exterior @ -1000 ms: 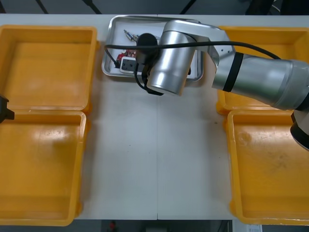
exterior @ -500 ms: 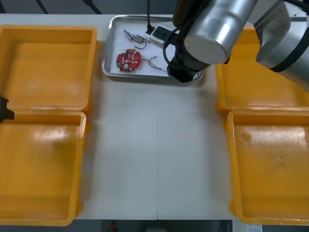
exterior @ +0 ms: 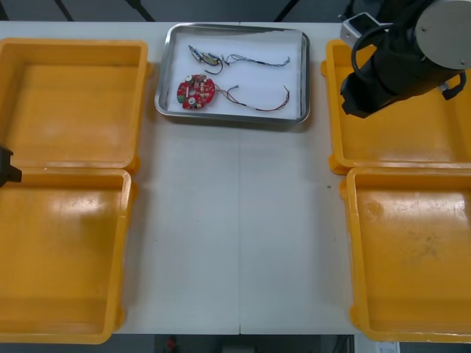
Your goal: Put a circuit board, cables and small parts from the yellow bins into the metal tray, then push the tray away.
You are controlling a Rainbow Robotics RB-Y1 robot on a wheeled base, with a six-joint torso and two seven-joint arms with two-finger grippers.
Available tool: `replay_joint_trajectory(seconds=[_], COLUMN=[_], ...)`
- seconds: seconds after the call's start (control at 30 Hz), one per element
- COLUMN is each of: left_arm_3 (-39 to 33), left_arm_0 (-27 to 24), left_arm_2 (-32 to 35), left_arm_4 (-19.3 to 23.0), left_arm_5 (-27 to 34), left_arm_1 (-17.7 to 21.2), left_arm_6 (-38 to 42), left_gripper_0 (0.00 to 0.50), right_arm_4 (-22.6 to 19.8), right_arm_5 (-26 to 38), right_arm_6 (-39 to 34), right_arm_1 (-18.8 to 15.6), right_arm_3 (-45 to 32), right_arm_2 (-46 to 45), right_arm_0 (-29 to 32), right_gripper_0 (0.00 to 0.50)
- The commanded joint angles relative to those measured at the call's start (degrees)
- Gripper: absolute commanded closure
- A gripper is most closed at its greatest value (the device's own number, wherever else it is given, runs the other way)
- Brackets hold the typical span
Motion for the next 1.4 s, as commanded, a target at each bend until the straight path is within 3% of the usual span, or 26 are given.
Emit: replay_joint_trajectory(seconds=[0.03,0.5,0.67,0.8,1.07,1.4], left_arm_3=[-0.23,-0.23,-0.23,-0.23,-0.23,-0.23], left_arm_0=[0.45,0.45,0.45,0.45,0.45,0.45], left_arm_2=[-0.43,-0.43,-0.43,-0.43,-0.43,-0.43], left_arm_4=[0.13,0.13,0.13,0.13,0.13,0.13], left_arm_5=[0.23,0.23,0.23,0.23,0.23,0.23], left_arm_1=[1.36,1.36,1.36,1.36,1.36,1.36], left_arm_6=[-1.56,-1.56,-1.56,-1.56,-1.56,-1.56], left_gripper_0=[0.000,0.000,0.000,0.000,0.000,0.000], right_arm_4=[-2.48,-10.48,-14.26,-14.87,-12.67,-9.16], right_arm_5=[0.91,7.06,7.68,7.68,7.59,6.89], right_arm_6=[-5.70,-12.47,-13.52,-13.43,-12.64,-10.10], right_arm_1=[-5.55,-10.74,-11.00,-11.00,-10.83,-7.13], right_arm_3=[-2.80,-7.46,-8.86,-11.85,-13.43,-12.64], right_arm_2=[-6.30,-25.72,-34.42,-39.70,-41.10,-39.87], right_arm_0=[5.10,23.73,32.25,38.50,41.57,41.48], right_gripper_0=[0.000,0.000,0.000,0.000,0.000,0.000])
